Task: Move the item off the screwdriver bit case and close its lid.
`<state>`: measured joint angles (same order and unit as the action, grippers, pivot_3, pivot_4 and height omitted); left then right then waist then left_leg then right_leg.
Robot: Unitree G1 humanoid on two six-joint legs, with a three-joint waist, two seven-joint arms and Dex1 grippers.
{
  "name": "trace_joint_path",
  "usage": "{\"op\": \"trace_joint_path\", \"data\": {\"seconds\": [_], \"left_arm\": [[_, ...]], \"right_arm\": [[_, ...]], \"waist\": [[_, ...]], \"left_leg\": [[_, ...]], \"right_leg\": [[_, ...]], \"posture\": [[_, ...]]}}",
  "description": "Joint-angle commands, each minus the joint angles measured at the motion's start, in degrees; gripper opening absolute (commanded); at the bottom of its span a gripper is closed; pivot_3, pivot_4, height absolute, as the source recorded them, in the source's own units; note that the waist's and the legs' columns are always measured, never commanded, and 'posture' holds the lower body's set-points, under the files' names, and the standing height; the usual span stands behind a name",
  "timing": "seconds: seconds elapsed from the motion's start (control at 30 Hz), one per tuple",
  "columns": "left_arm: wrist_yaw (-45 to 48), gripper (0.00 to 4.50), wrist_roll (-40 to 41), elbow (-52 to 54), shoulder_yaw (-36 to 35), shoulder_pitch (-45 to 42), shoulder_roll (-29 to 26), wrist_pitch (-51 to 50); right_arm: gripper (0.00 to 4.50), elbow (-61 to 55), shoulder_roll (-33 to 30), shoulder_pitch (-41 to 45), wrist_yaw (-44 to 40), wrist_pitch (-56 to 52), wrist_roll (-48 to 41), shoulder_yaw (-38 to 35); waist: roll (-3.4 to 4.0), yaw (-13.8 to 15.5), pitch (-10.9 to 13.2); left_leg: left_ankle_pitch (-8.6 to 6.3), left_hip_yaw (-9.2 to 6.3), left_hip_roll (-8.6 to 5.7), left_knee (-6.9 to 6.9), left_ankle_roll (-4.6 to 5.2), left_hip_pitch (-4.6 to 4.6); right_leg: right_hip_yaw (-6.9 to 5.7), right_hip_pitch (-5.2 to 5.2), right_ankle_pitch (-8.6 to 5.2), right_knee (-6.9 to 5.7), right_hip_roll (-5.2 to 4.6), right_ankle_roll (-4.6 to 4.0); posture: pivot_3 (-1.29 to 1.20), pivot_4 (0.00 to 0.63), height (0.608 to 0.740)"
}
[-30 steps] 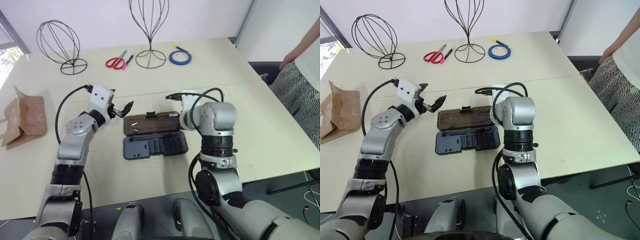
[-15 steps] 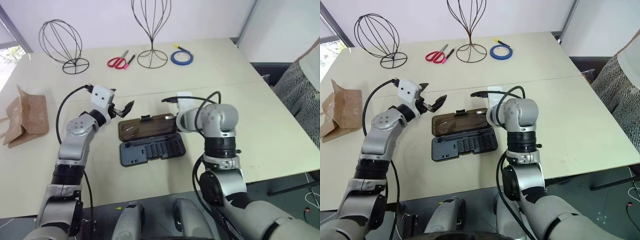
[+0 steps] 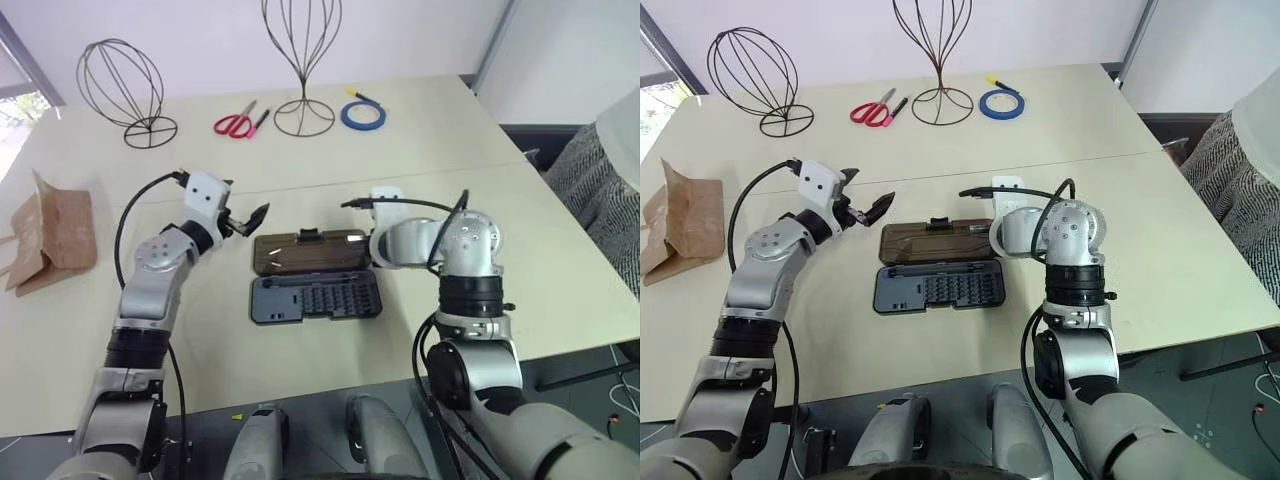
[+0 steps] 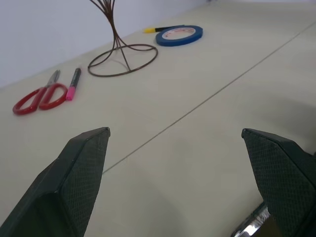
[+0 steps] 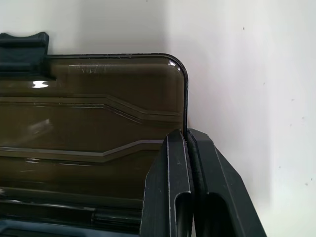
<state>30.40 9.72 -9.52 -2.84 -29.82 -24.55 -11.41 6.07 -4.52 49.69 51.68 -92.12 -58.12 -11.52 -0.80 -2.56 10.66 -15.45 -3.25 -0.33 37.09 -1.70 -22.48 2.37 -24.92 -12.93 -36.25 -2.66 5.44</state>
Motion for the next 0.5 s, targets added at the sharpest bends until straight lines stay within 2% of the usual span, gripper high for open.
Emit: {"op": "trace_joint_path", "data": {"seconds": [0.03,0.4,0.5], "left_arm": [[0.3,4.5,-0.4,0.4,0.1,-1.4,0.1,1.8],[0.2,4.5,-0.6,0.6,-0.3,-0.9,0.1,2.2],[0.2,4.5,-0.5,0.9,-0.2,-0.5,0.2,2.2]], "right_arm": [[0.05,1.0,-0.9,1.4,4.5,-0.4,-8.4,0.8],[0.05,4.9,-3.3,3.0,11.8,-0.4,-20.5,3.8],[0.83,5.3,-3.7,3.0,13.0,-0.4,-21.9,4.2]], "waist": [[0.0,0.0,0.0],[0.0,0.0,0.0],[0.0,0.0,0.0]], "left_leg": [[0.0,0.0,0.01,0.0,0.0,0.0],[-0.01,0.01,0.05,0.0,0.03,-0.01],[-0.01,0.01,0.06,0.0,0.03,-0.02]], "right_leg": [[0.0,0.0,0.0,0.0,0.0,0.0],[0.0,0.0,0.0,0.02,0.05,0.0],[0.0,0.0,0.0,0.02,0.05,0.0]], "posture": [[0.0,0.15,0.74],[0.0,0.15,0.74],[0.0,0.15,0.74]]}}
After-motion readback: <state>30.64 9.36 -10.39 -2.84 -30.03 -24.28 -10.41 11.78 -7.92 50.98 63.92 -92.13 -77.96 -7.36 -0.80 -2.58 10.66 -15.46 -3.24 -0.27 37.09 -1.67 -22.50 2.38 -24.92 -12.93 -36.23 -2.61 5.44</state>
